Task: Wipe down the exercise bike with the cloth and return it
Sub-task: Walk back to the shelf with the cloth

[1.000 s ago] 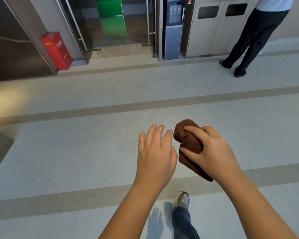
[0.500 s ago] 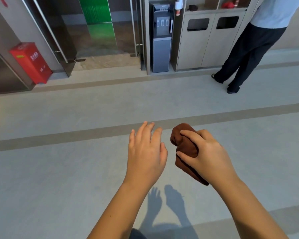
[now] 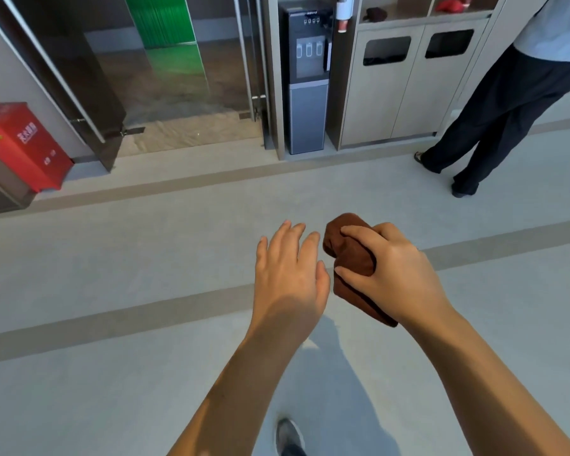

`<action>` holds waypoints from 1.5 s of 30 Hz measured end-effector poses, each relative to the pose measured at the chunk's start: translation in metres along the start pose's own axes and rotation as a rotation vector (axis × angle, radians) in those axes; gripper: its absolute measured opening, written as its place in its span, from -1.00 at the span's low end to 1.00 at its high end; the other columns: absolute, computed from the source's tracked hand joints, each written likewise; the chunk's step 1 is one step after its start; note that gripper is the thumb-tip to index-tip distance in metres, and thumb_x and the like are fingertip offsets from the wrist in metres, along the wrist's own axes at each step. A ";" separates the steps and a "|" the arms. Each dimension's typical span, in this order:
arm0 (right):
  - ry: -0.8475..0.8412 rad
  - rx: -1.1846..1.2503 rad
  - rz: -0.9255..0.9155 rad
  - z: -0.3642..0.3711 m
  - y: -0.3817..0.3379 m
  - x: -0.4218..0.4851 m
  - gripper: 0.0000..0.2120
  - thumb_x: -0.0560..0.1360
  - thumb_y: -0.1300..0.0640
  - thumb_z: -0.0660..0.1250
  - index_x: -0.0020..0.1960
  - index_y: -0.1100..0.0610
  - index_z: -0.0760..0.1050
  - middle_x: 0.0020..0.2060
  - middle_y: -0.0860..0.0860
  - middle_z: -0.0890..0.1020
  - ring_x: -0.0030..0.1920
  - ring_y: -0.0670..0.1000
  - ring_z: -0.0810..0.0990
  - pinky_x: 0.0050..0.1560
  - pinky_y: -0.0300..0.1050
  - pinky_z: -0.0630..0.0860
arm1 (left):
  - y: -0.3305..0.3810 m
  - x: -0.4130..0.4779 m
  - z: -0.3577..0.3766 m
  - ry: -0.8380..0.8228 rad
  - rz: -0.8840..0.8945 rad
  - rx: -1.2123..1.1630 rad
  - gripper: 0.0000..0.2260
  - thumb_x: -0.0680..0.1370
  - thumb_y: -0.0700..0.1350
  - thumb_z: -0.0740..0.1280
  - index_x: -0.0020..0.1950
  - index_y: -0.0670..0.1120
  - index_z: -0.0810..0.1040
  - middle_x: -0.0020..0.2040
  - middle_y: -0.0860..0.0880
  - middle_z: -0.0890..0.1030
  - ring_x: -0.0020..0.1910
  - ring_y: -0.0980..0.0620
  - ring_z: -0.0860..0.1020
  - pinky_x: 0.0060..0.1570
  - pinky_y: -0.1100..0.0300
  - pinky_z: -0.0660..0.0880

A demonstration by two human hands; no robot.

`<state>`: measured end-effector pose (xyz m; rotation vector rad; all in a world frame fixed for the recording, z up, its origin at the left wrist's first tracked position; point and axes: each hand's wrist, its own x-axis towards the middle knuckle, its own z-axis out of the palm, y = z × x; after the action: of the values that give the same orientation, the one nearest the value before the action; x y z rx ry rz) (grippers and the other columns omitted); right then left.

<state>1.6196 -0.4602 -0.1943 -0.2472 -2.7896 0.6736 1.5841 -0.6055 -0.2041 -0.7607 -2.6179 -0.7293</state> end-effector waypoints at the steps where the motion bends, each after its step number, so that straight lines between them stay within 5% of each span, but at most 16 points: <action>1: 0.006 0.010 0.003 0.004 0.000 0.022 -0.49 0.36 -0.04 0.42 0.28 -0.12 0.40 0.04 0.02 0.49 -0.02 0.12 0.54 -0.12 -0.15 0.42 | -0.009 0.020 0.005 0.028 0.016 0.005 -0.70 0.43 -0.27 0.38 0.16 -0.25 0.53 0.18 -0.24 0.54 0.27 -0.23 0.43 0.25 -0.23 0.24; 11: 0.050 0.023 0.069 0.027 0.054 0.196 -0.52 0.31 0.05 0.47 0.21 -0.04 0.50 -0.02 0.06 0.54 -0.12 0.17 0.57 -0.17 -0.08 0.48 | -0.061 0.187 0.089 -0.046 0.055 0.010 -0.71 0.41 -0.25 0.40 0.12 -0.20 0.55 0.16 -0.20 0.56 0.25 -0.22 0.45 0.21 -0.25 0.29; 28: 0.087 0.008 0.099 0.001 0.246 0.533 -0.49 0.31 0.05 0.49 0.24 0.00 0.48 0.01 0.08 0.54 -0.10 0.14 0.57 -0.12 -0.07 0.49 | -0.038 0.540 0.269 -0.095 0.094 -0.007 -0.71 0.48 -0.19 0.34 0.20 -0.19 0.52 0.24 -0.20 0.51 0.30 -0.21 0.39 0.29 -0.18 0.22; 45: 0.117 -0.019 0.160 0.046 0.320 0.883 -0.49 0.34 0.04 0.45 0.28 -0.02 0.45 0.04 0.09 0.52 -0.04 0.16 0.55 -0.08 -0.03 0.50 | -0.150 0.882 0.398 -0.131 0.126 -0.047 -0.70 0.51 -0.18 0.30 0.23 -0.20 0.49 0.26 -0.18 0.49 0.34 -0.18 0.35 0.32 -0.19 0.24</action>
<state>0.7991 -0.0018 -0.1976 -0.5019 -2.6852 0.6464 0.7249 -0.1369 -0.2104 -1.0098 -2.6463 -0.7293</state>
